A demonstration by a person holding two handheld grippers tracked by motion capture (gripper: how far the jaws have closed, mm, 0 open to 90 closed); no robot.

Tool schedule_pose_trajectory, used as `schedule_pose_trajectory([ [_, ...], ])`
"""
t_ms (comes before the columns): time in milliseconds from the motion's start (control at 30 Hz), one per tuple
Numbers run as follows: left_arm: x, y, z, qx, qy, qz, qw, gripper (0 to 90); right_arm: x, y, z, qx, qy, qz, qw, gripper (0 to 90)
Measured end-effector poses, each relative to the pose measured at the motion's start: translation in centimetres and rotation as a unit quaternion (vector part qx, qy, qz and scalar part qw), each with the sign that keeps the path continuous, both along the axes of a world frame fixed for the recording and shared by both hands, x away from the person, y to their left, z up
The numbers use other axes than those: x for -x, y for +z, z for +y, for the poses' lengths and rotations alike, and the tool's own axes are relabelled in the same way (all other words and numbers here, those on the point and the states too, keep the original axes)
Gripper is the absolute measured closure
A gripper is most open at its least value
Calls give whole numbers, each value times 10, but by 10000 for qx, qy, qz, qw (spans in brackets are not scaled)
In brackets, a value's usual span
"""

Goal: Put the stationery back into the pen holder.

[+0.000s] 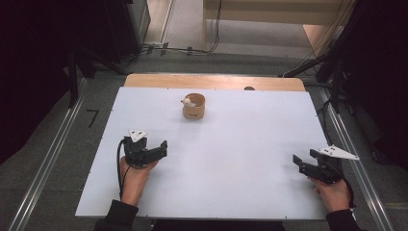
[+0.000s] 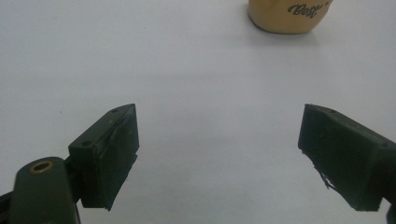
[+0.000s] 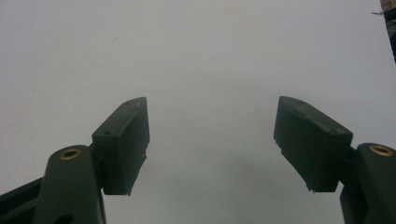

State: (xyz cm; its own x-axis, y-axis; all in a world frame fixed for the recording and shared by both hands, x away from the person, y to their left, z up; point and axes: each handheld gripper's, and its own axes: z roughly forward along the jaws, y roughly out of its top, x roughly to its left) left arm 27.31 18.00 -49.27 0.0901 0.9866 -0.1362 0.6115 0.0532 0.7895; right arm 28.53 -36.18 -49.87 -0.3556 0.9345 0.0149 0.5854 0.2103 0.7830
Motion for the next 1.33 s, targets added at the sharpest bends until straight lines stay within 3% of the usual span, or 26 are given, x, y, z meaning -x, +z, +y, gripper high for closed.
schedule_pose_trajectory([
  [1333,42,-13,18,-76,-31,117,9999,132,2,0,6,-34,49,17,10000,252],
])
